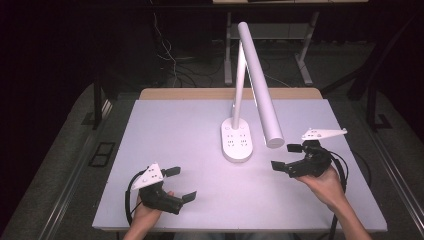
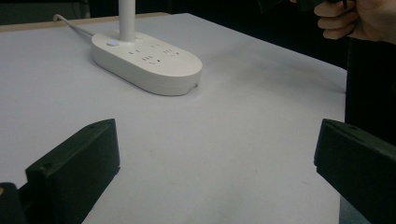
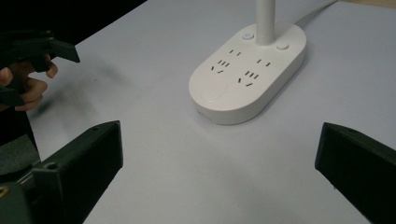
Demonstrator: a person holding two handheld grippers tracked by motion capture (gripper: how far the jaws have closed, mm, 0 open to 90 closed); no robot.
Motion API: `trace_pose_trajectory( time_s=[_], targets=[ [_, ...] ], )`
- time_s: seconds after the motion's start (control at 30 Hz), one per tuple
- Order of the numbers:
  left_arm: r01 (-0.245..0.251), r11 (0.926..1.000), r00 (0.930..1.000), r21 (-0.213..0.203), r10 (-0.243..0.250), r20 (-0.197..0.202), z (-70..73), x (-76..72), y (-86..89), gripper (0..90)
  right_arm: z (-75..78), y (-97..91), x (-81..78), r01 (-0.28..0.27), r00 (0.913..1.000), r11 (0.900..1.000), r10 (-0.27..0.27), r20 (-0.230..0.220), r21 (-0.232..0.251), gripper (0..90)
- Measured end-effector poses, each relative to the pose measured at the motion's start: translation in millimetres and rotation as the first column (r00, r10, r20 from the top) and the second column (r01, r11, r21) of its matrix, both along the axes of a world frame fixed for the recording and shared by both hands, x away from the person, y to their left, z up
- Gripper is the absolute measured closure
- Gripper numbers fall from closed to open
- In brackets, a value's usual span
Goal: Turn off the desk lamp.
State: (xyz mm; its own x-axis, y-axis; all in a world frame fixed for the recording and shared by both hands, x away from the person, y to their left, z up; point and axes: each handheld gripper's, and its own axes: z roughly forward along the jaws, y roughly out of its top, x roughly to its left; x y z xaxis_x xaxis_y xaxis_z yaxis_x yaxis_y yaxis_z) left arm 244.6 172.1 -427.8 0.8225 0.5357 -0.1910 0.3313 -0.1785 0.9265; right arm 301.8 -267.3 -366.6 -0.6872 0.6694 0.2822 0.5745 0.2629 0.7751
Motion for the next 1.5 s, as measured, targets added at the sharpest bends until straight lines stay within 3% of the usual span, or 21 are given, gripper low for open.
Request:
trace_pose_trajectory(
  time_s=[0.57,1.07,1.5],
  targets=[
    [0.002,1.0,1.0,0.003,-0.002,-0.003,-0.1,0.4,1.2,0.0,14.4,14.2,28.1,-0.024,0.9997,0.9996,0.024,0.01,-0.013,0.9],
    [0.0,1.0,1.0,0.002,0.0,-0.002,0.2,0.3,2.3,0.0,29.2,39.3,55.5,-0.058,0.9982,0.9975,0.058,0.012,-0.04,0.9],
    [-0.002,1.0,1.0,-0.003,0.002,-0.002,0.8,0.0,4.0,0.0,24.6,56.0,81.9,-0.068,0.9977,0.9952,0.068,0.002,-0.07,0.9]
  ],
)
